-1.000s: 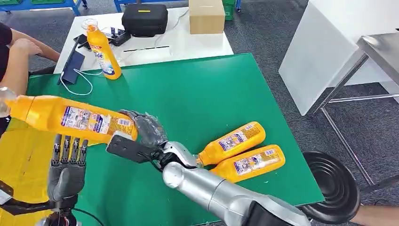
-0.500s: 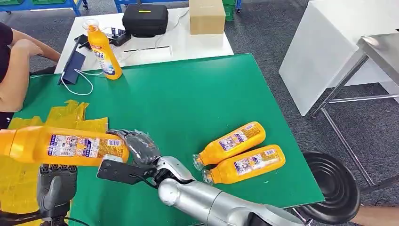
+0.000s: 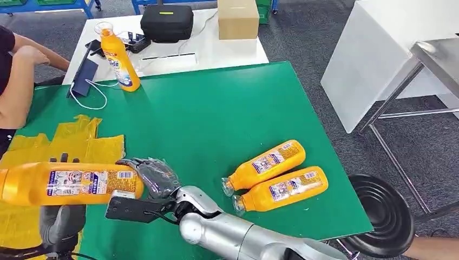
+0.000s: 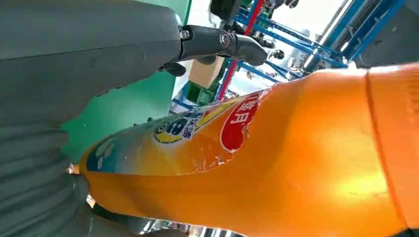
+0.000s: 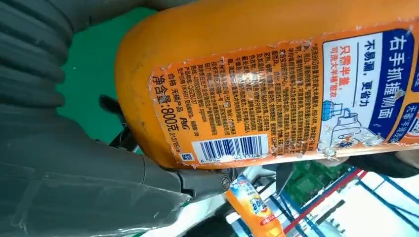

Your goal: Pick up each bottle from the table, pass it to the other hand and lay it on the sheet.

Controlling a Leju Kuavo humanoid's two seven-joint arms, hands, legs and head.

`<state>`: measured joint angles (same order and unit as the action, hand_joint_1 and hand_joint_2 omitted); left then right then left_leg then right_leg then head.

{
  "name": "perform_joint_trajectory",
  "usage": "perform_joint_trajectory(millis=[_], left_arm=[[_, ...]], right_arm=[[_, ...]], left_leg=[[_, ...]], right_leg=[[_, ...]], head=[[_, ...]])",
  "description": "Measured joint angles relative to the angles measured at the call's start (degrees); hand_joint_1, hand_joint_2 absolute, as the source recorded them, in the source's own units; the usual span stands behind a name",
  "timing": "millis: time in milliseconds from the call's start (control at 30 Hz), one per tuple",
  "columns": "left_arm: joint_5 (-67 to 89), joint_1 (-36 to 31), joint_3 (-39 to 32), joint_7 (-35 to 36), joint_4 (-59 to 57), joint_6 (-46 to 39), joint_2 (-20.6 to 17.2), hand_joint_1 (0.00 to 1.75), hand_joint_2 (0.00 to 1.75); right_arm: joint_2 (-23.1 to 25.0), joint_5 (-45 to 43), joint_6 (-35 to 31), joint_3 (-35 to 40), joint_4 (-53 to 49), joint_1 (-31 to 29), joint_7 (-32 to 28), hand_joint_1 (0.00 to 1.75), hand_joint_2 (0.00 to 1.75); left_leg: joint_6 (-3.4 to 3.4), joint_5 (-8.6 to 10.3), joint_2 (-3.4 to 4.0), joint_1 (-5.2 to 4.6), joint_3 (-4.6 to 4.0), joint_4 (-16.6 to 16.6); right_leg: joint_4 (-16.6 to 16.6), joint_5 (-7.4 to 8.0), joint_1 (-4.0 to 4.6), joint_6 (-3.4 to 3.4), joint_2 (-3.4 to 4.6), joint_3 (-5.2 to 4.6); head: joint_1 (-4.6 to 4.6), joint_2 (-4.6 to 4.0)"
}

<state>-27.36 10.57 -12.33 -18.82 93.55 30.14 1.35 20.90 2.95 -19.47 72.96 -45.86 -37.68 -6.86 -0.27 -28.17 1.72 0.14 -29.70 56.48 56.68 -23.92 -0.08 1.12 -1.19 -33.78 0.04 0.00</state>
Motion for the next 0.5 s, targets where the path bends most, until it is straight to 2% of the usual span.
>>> perform_joint_trajectory(millis=[167, 367, 400, 433, 500], left_arm=[[1.77, 0.49, -0.74, -0.74, 0.68, -0.59, 0.46, 0.0, 1.75], [2.29, 2.63, -2.78, -1.18, 1.38, 0.2, 1.14, 0.0, 1.75], [2.29, 2.86, -3.08, -1.2, 1.38, 0.44, 1.23, 0.4, 1.75], [2.36, 3.08, -3.43, -1.2, 1.44, 0.76, 1.36, 1.73, 1.75], [2.36, 3.36, -4.07, -1.2, 1.68, 1.09, 1.68, 1.75, 1.75]], right_arm=[[0.02, 4.69, 3.31, 2.7, -1.13, 1.97, 2.68, 1.75, 1.75], [0.02, 8.98, 4.35, 4.74, -2.45, 4.42, 4.26, 1.75, 1.75], [0.02, 9.16, 4.48, 4.74, -2.54, 4.6, 4.39, 1.75, 1.75], [0.02, 9.31, 4.63, 4.74, -2.64, 4.73, 4.5, 1.75, 1.75], [0.02, 9.42, 4.94, 4.74, -2.78, 4.98, 4.52, 1.75, 1.75]], left_leg=[[0.0, 0.0, 0.0, 0.0, 0.0, 0.0], [-0.01, -0.03, 0.04, 0.0, -0.01, 0.0], [-0.01, -0.03, 0.03, 0.0, -0.01, 0.0], [-0.01, -0.03, 0.04, 0.0, -0.01, 0.0], [-0.01, -0.02, 0.04, 0.0, -0.01, 0.0]], right_leg=[[0.0, 0.0, 0.0, 0.0, 0.0, -0.01], [-0.02, -0.02, 0.01, -0.01, 0.02, -0.06], [-0.02, -0.02, 0.01, -0.01, 0.02, -0.05], [-0.02, -0.02, 0.01, -0.01, 0.02, -0.05], [-0.02, -0.01, 0.0, -0.01, 0.02, -0.04]], head=[[0.0, 0.0], [0.0, 0.0], [0.0, 0.0], [0.0, 0.0], [0.0, 0.02]])
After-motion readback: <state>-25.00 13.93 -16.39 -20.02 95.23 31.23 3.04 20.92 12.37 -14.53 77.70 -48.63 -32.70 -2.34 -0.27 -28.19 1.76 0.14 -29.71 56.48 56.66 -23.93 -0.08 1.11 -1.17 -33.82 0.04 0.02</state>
